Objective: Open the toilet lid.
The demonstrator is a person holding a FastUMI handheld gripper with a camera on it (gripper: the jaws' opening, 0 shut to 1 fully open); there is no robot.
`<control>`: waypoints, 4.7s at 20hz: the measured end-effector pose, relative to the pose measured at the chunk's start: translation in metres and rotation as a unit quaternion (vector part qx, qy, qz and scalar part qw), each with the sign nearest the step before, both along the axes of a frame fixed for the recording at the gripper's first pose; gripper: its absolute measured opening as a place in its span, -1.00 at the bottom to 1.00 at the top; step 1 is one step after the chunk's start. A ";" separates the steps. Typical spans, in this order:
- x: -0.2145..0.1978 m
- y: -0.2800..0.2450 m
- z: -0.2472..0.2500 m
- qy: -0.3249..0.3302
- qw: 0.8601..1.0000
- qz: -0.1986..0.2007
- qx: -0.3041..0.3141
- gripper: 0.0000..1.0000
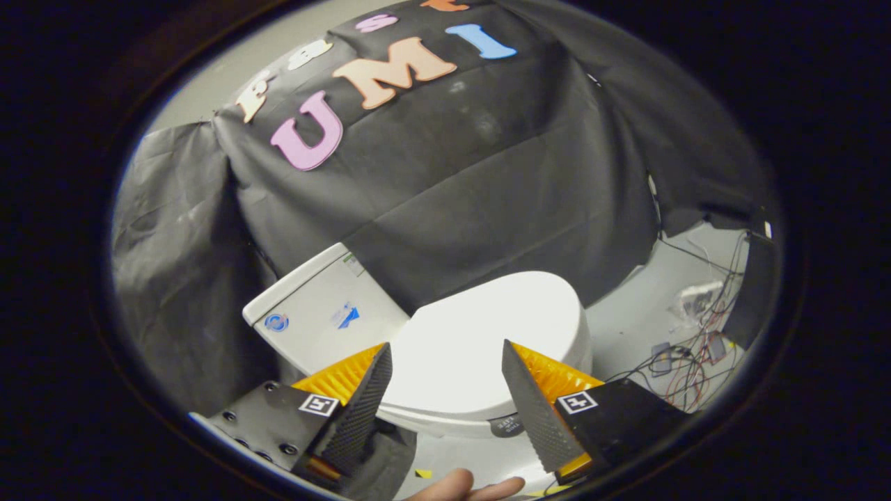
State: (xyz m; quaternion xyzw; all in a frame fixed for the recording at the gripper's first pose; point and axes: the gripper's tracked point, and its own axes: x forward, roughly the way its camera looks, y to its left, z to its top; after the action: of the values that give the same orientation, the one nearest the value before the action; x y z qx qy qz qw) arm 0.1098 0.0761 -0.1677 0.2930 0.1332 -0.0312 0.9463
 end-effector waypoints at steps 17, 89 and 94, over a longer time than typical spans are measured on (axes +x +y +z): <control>-0.032 -0.011 -0.096 0.038 0.975 -0.105 0.190 0.94; 0.009 0.047 -0.052 0.026 0.964 -0.139 0.226 -0.99; 0.015 0.056 -0.031 0.021 0.966 -0.140 0.216 -0.99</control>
State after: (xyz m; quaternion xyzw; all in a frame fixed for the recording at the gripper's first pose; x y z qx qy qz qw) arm 0.1250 0.1316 -0.1986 0.5051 0.1141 -0.1402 0.8439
